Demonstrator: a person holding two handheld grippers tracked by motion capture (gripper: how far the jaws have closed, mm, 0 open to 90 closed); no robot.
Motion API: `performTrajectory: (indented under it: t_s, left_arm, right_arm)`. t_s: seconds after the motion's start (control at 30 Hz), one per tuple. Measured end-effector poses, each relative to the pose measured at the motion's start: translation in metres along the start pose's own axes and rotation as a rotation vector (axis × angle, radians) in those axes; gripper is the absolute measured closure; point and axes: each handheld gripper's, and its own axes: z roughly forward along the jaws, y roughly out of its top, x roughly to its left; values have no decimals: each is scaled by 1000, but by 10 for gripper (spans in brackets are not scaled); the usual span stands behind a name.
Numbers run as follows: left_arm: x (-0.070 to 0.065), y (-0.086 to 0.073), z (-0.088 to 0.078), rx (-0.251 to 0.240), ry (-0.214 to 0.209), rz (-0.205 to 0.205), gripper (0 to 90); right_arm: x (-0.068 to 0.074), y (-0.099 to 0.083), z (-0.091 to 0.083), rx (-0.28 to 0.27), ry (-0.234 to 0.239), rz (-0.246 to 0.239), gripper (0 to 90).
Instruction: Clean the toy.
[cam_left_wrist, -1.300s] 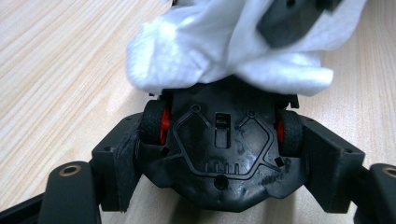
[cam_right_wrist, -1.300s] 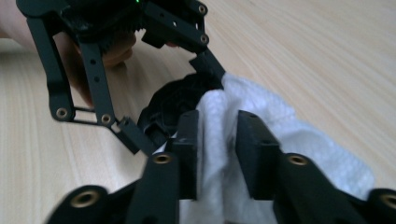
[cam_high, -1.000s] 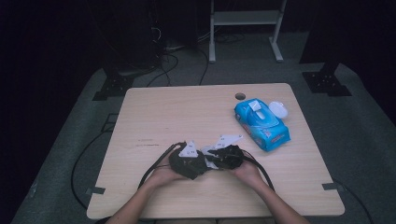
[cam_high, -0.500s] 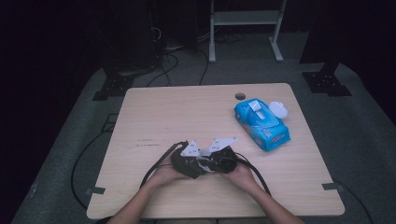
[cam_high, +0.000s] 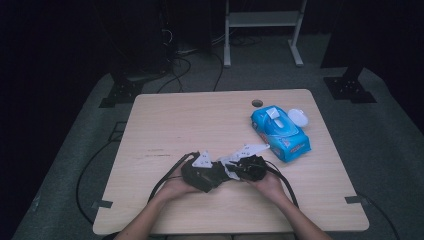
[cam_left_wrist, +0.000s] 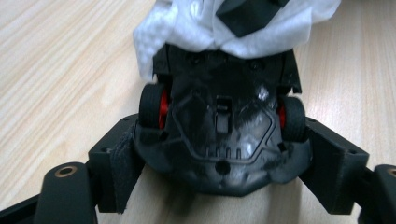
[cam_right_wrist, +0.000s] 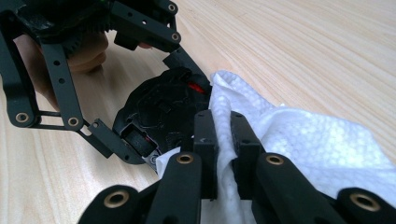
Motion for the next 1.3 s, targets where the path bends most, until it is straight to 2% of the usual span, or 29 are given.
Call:
performTrajectory:
  t_s: [0.1,0.13,0.3,0.33,0.4,0.47,0.53,0.6,0.63,0.73,0.83,0.87,0.97,1.07,1.17,1.2,1.23,1.3]
  left_arm:
    - [0,0,0,-3,3,6,233]
    - [0,0,1,-6,5,7,234]
    - [-3,3,0,1,17,38,234]
    - [-3,2,1,-2,22,33,234]
    - [-2,1,-1,6,15,26,234]
    - [-1,0,-2,6,15,22,234]
    - [-1,0,-1,0,15,13,234]
    - [-1,0,0,-5,18,10,235]
    - [-1,1,0,-8,20,10,235]
    - [-2,2,2,-6,20,17,235]
    - [-4,5,3,-5,26,25,235]
    - [-5,5,3,-5,26,22,235]
    - [-5,5,1,0,21,29,235]
    - [-4,3,2,0,19,24,235]
    - [-2,2,2,-4,10,19,235]
    - [-2,2,2,-5,10,18,235]
    - [-2,3,2,-5,12,18,235]
    - [-2,3,2,-4,12,21,235]
  right_arm:
    - [2,1,0,4,-2,-3,833]
    - [4,2,1,9,11,-4,833]
    - [22,9,15,13,115,-14,834]
    - [27,12,20,16,132,-29,833]
    - [33,15,23,28,114,-66,832]
    - [31,16,22,35,107,-68,833]
    - [24,13,16,36,93,-55,833]
    - [17,8,8,38,54,-64,833]
    - [14,5,4,40,48,-53,834]
    - [13,2,1,37,53,-34,834]
    - [22,7,11,27,119,-34,834]
    - [27,12,17,26,123,-52,834]
    - [29,20,27,15,112,-55,834]
    - [23,25,33,5,65,-46,834]
    - [12,23,28,-1,-3,-43,832]
    - [8,21,24,2,-47,-45,833]
    - [5,20,22,2,-66,-48,833]
    - [-2,16,16,2,-72,-15,833]
